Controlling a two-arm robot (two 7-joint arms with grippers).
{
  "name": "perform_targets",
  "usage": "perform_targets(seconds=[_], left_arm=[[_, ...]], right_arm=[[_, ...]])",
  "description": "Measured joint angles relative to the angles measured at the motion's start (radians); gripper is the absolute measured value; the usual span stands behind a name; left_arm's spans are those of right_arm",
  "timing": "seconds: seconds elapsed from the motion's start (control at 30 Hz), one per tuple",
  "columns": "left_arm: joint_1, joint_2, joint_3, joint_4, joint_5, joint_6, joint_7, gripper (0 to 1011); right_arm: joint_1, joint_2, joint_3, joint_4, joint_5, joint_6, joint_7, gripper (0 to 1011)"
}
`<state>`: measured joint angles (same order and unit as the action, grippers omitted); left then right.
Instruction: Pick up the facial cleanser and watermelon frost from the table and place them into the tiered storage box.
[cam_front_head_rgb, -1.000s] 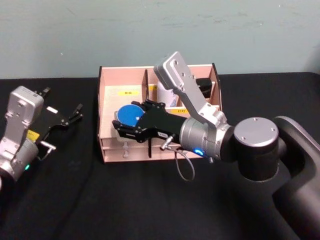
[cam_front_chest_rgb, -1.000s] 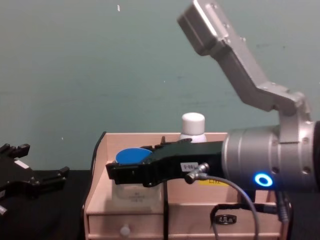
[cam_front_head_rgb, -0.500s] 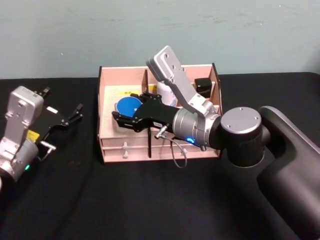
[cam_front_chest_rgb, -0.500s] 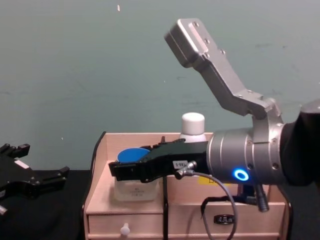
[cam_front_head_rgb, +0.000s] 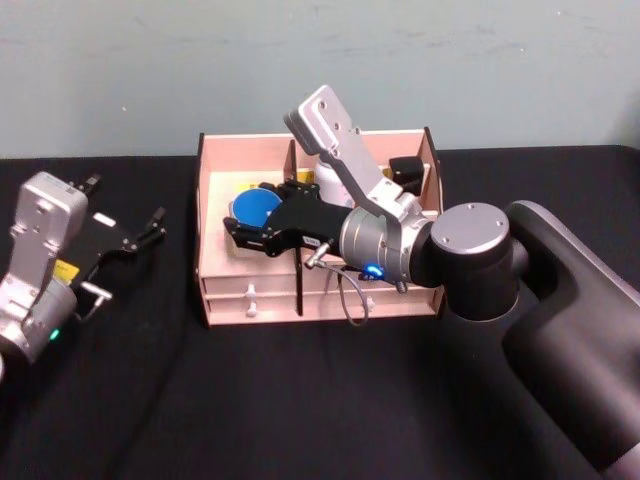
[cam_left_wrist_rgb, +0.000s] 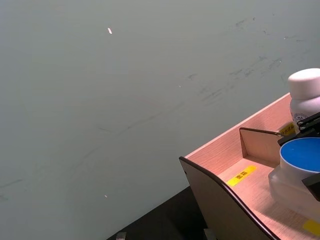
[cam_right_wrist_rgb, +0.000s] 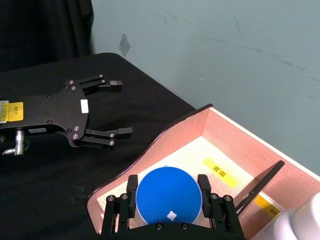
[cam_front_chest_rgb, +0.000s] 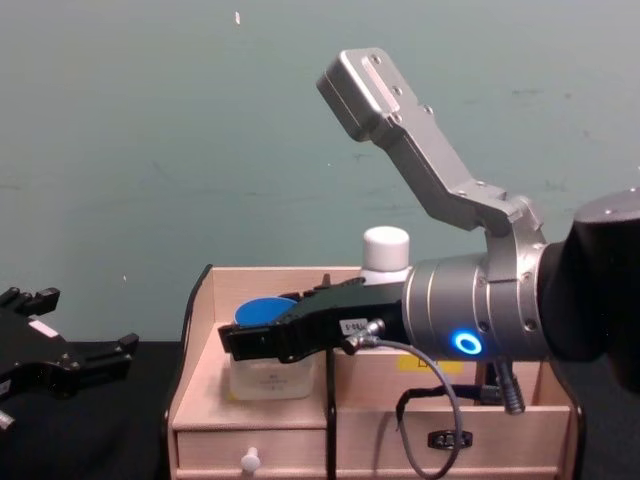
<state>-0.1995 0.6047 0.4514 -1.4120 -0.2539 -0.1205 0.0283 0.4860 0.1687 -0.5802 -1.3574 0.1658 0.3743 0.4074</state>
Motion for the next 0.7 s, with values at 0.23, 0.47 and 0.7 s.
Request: perform_targets(seconds=[0.23,0.47,0.7], left_arm=[[0.000,0.000,0.000,0.000,0.000,0.000,0.000,1001],[0.000,0.000,0.000,0.000,0.000,0.000,0.000,1001],[0.000,0.000,0.000,0.000,0.000,0.000,0.000,1001]], right_arm=[[-0.002,0.001,0.000,-0.004,0.001,0.000,0.000,762],[-0.003,0.001,0.001,-0.006,0.002,-0.001,0.001,951],[-0.008,0.004,0.003,-0.015,0.003,-0.005,0.000,1002]])
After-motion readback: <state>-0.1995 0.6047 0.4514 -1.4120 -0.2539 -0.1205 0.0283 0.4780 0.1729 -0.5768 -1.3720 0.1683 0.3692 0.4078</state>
